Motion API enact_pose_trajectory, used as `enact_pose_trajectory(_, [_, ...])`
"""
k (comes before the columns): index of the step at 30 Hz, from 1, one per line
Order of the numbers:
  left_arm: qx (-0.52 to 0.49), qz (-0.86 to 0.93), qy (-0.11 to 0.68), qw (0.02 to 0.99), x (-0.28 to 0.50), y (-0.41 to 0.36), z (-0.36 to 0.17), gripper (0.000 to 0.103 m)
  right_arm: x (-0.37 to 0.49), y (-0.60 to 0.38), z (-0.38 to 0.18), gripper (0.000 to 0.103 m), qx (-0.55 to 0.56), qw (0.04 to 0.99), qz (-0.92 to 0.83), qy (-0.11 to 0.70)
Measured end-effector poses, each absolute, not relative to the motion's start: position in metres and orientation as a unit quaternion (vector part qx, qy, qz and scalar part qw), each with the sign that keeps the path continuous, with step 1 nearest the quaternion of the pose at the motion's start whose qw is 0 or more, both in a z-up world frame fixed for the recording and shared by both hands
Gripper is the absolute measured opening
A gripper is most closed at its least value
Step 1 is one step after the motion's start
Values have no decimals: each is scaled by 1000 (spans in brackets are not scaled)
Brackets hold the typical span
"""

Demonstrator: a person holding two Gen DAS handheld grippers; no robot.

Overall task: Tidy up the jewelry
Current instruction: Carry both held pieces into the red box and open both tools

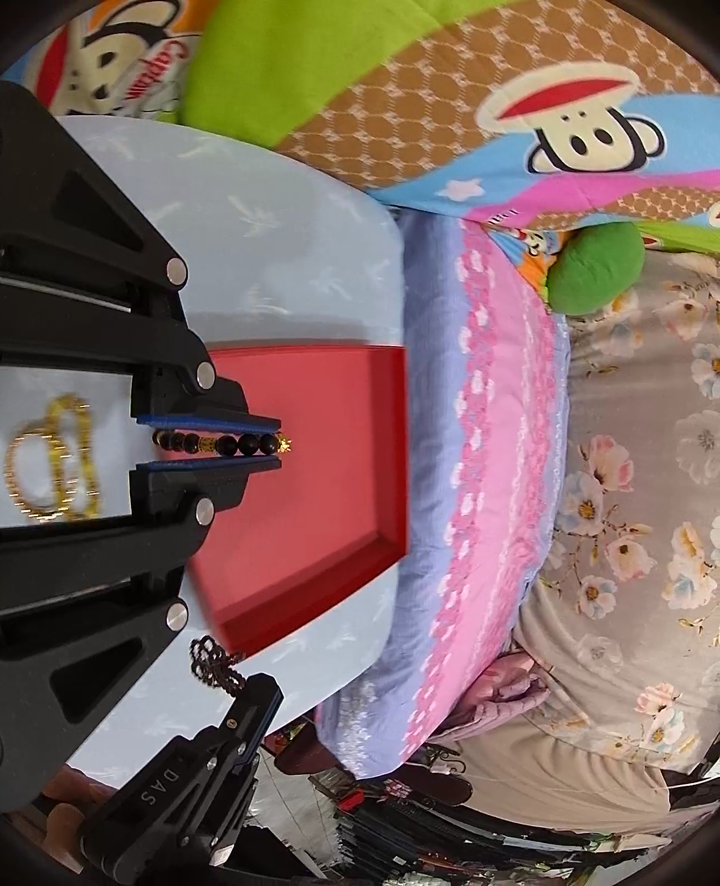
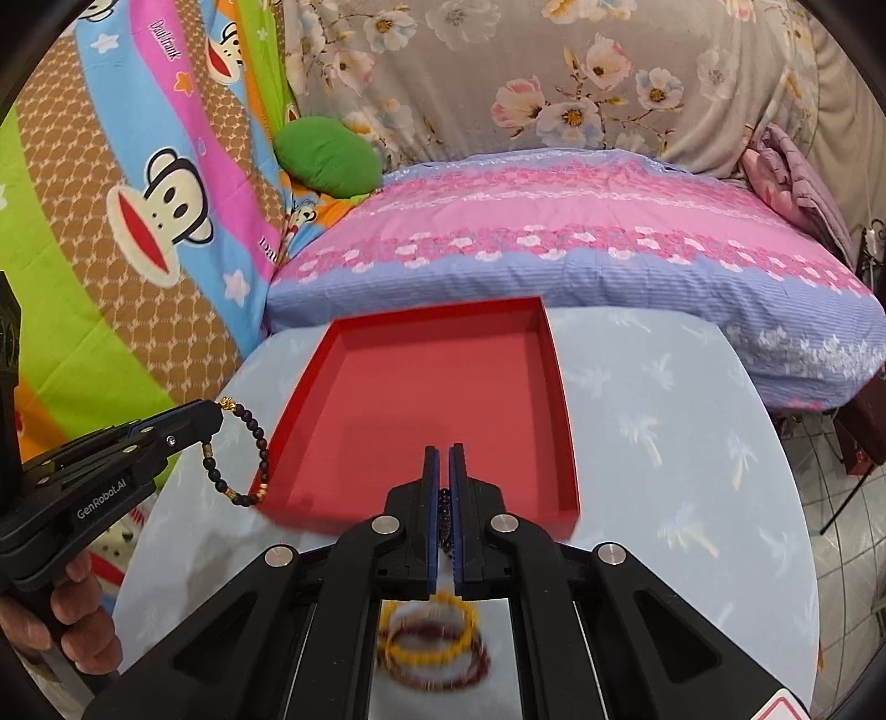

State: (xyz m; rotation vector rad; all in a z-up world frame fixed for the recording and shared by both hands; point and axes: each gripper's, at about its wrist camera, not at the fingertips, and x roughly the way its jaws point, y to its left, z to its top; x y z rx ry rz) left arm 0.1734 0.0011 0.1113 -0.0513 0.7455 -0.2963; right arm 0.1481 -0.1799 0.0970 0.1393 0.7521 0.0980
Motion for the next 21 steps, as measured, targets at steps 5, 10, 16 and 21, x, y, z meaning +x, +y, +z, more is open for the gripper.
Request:
enact_pose_trajectory(5, [-22, -147, 361, 921, 229, -10, 110, 8, 213, -181, 96, 3, 70, 925, 53, 370])
enact_pose_trajectory(10, [-21, -141, 383, 913, 285, -19, 89, 8, 275, -183, 86, 3, 87, 918, 60, 382])
enact_pose_trajectory(16, [-13, -128, 399, 908, 328, -23, 64, 8, 331, -182, 65, 3, 92, 913, 59, 394])
enact_pose_trajectory(21, [-11, -122, 410, 904, 354, -25, 51, 8, 357, -182, 43, 3, 80, 907, 52, 411])
